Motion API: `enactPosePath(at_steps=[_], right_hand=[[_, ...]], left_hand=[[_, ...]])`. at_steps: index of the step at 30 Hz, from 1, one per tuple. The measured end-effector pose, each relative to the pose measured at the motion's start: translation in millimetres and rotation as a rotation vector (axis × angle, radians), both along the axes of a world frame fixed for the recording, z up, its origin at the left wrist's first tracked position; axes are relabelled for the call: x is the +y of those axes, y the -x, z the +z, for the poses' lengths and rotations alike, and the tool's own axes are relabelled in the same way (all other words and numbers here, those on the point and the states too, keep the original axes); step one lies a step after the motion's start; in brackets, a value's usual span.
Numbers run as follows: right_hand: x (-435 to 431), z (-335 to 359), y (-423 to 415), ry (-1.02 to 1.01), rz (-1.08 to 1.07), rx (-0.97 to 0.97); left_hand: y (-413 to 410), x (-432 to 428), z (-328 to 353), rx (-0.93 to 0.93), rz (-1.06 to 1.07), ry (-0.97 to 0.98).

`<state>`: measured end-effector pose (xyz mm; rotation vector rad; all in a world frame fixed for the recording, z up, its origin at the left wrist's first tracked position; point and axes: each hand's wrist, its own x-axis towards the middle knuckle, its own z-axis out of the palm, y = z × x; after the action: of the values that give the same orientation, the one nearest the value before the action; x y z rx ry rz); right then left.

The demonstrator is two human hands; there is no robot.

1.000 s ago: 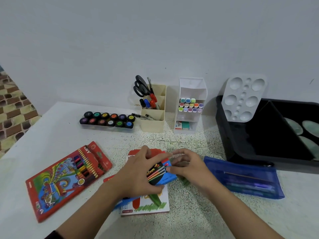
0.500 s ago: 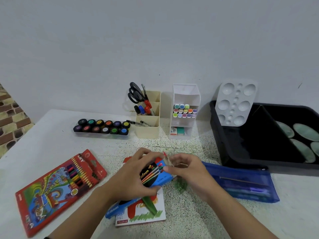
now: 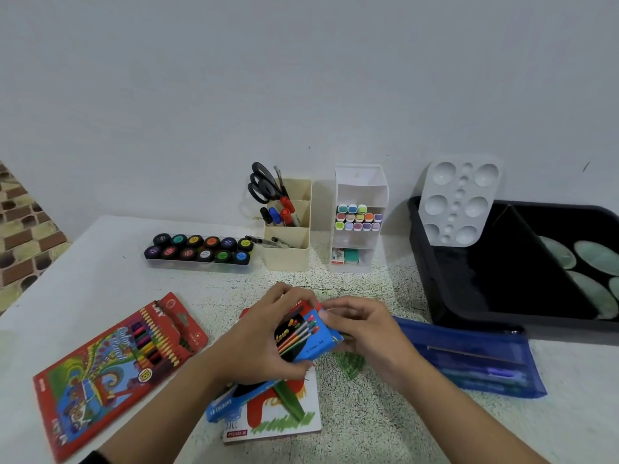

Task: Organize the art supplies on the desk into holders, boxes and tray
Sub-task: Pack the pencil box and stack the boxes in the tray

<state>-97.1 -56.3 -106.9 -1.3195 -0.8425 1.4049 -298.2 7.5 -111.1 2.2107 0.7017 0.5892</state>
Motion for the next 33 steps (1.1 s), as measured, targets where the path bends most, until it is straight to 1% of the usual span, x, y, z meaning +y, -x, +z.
enactPosePath(at_steps=[1, 4, 6, 10, 13, 16, 18, 21, 24, 26, 30, 33], right_hand=[[0, 1, 0, -0.004, -0.014, 0.006], [0, -2, 4, -0.046, -0.072, -0.055], [-1, -5, 6, -0.072, -0.083, -0.050], [-1, -7, 3, -0.105, -0.028, 0.044], [1, -5, 0, -0.079, 0.016, 0.033], [5, -4, 0, -0.030, 0.036, 0.041], [6, -5, 3, -0.030, -0.009, -0.013], [7, -10, 13, -0.120, -0.124, -0.196], [8, -11, 22, -0.218, -0.126, -0.294], [11, -9, 23, -0.189, -0.086, -0.259], [18, -3, 12, -0.035, 0.098, -0.074], [24, 1, 10, 0.018, 0.189, -0.040]], left_hand=[[0, 0, 0, -0.005, 0.002, 0.000], [-1, -2, 0, -0.027, 0.013, 0.015], [-1, -3, 0, -0.036, 0.013, 0.013], [1, -2, 0, -0.056, 0.025, 0.027], [4, -1, 0, -0.046, 0.010, 0.049], [6, 1, -1, -0.042, 0.016, 0.026], [8, 4, -1, -0.054, 0.034, 0.011], [10, 6, -2, -0.051, 0.083, -0.004], [13, 9, -3, -0.032, 0.130, -0.036], [17, 11, -2, -0.032, 0.134, -0.035], [26, 10, -1, -0.007, 0.054, -0.027], [31, 9, 1, -0.006, 0.027, 0.018]])
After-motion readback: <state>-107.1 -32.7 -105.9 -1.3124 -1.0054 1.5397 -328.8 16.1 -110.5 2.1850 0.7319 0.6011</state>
